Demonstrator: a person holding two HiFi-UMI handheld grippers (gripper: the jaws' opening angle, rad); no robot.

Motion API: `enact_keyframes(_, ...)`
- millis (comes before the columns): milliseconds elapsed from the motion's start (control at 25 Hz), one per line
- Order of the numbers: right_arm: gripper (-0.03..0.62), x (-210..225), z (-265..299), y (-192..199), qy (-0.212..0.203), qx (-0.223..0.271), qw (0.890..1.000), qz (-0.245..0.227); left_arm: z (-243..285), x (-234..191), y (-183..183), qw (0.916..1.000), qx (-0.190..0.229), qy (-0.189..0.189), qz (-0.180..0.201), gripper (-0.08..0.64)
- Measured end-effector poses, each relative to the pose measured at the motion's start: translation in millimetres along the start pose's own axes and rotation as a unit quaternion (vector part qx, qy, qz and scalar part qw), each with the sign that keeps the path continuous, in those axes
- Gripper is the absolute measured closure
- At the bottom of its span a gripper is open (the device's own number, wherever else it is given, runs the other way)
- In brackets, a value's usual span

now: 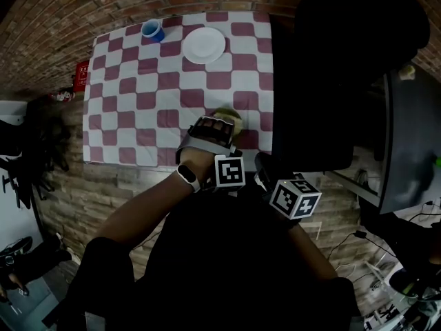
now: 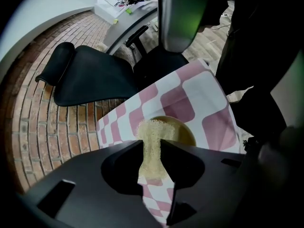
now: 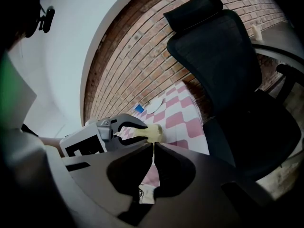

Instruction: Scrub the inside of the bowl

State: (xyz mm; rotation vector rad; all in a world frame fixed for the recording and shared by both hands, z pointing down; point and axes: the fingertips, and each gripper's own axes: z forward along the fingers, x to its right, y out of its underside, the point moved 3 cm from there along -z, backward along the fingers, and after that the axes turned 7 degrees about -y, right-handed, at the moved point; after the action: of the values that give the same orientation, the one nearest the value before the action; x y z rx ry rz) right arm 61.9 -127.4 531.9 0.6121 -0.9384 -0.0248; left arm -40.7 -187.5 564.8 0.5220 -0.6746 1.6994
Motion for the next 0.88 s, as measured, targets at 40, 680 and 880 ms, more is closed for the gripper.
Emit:
enact_keyframes(40, 0.56, 0, 1, 0, -0.001, -0.002, 1.0, 0.0, -2, 3, 1, 1.0, 0.0, 0.001, -0.002, 0.445)
enact_keyframes(680, 0.56, 1, 2, -1, 0.002, -0.004, 1.0, 0.0, 17, -11, 30, 0.9994, -0.026, -0.01, -0.019, 0.445)
enact_keyframes(880, 0.56, 6, -2, -1, 0.011, 0.001, 1.0, 0.005, 25, -21, 23, 0.9994, -0.027, -0.015, -0.016, 0.445)
